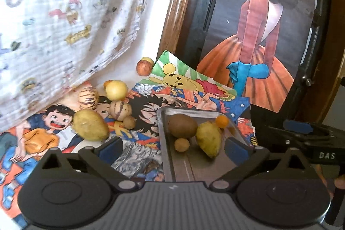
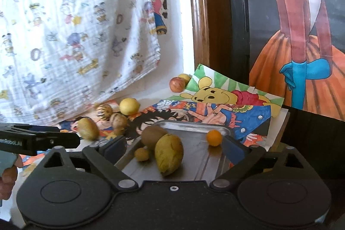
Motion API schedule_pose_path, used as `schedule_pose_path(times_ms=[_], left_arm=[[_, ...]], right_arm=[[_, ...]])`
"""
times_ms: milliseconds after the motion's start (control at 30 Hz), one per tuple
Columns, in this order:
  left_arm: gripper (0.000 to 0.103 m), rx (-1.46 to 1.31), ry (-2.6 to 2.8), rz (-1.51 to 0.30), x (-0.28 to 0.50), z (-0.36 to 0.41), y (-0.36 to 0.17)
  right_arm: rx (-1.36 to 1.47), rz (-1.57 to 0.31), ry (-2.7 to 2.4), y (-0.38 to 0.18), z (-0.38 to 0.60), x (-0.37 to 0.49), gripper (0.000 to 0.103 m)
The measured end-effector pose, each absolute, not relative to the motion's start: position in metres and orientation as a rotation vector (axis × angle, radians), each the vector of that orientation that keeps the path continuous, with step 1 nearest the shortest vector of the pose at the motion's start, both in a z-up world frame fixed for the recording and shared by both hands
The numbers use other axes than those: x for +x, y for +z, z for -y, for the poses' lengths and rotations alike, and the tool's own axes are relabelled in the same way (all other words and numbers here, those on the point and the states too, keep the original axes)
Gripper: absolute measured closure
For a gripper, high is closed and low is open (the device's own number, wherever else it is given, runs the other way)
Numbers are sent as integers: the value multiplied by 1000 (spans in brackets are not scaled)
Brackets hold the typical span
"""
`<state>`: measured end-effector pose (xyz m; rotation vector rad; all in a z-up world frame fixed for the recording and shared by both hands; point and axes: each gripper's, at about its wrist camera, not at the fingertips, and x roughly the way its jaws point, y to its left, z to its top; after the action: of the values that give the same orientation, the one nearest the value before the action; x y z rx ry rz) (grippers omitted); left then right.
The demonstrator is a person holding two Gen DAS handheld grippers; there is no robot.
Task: Organize fruits
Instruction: 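Lower the pear onto the tray with the right tool while the left tool releases the small fruit beside it, then lift both tools away from the tray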
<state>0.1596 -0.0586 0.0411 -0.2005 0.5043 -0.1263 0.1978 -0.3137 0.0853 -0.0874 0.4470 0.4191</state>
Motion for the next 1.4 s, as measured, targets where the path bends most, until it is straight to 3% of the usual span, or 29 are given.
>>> schedule_pose_path(times_ms=[333, 767, 1400], left_arm=[[1, -163, -78, -549, 102, 37, 37], [1, -160, -21, -702, 71, 13, 3], [1, -224, 110, -760, 68, -31, -7]], right_arm=[[-63, -449, 388, 92, 297, 123, 1], [20, -543, 258, 44, 271, 62, 1], [-115, -648, 382, 30, 216, 68, 1]])
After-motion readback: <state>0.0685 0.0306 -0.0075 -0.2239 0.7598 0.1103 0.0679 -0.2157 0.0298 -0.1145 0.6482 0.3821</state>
